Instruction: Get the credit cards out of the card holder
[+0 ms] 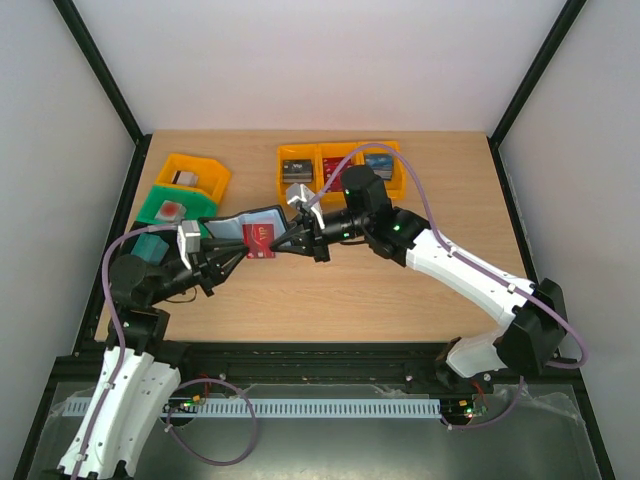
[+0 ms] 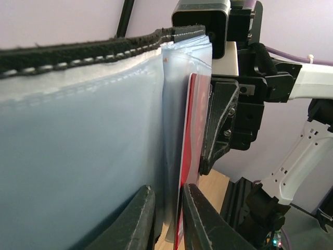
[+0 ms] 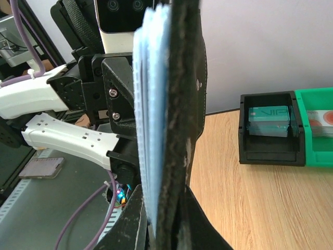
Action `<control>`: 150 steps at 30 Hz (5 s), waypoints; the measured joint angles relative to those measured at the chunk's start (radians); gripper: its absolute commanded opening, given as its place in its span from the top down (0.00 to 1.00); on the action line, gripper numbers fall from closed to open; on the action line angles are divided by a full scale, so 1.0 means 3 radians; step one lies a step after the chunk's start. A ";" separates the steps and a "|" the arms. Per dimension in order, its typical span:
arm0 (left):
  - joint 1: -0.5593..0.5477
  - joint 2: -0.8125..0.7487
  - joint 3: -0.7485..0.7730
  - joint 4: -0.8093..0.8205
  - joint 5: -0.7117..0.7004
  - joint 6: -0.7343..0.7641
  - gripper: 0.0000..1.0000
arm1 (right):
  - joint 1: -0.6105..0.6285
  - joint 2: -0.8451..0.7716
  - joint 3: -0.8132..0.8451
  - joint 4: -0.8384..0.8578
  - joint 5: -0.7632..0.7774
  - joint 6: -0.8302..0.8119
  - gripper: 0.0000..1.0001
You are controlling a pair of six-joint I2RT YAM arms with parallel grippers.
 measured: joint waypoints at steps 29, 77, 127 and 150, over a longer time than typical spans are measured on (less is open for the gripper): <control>-0.0032 -0.0023 0.0008 0.0039 0.0081 -0.0123 0.98 | -0.0179 -0.0006 -0.0006 -0.0097 -0.0117 -0.0146 0.95; 0.0261 0.0167 -0.0182 -0.0549 -0.0156 -0.0179 0.98 | -0.0690 0.1259 -0.0033 -0.1516 0.2463 0.0968 0.01; 0.0581 -0.0191 -0.0626 -0.0690 -0.1391 -0.0467 0.01 | -0.1277 0.0329 -0.0338 0.0829 0.2459 0.2066 0.98; 0.0902 -0.0449 -0.0858 -0.0482 -0.1789 -0.0984 0.00 | -0.1472 0.2731 0.1111 0.1312 0.3316 0.3358 0.98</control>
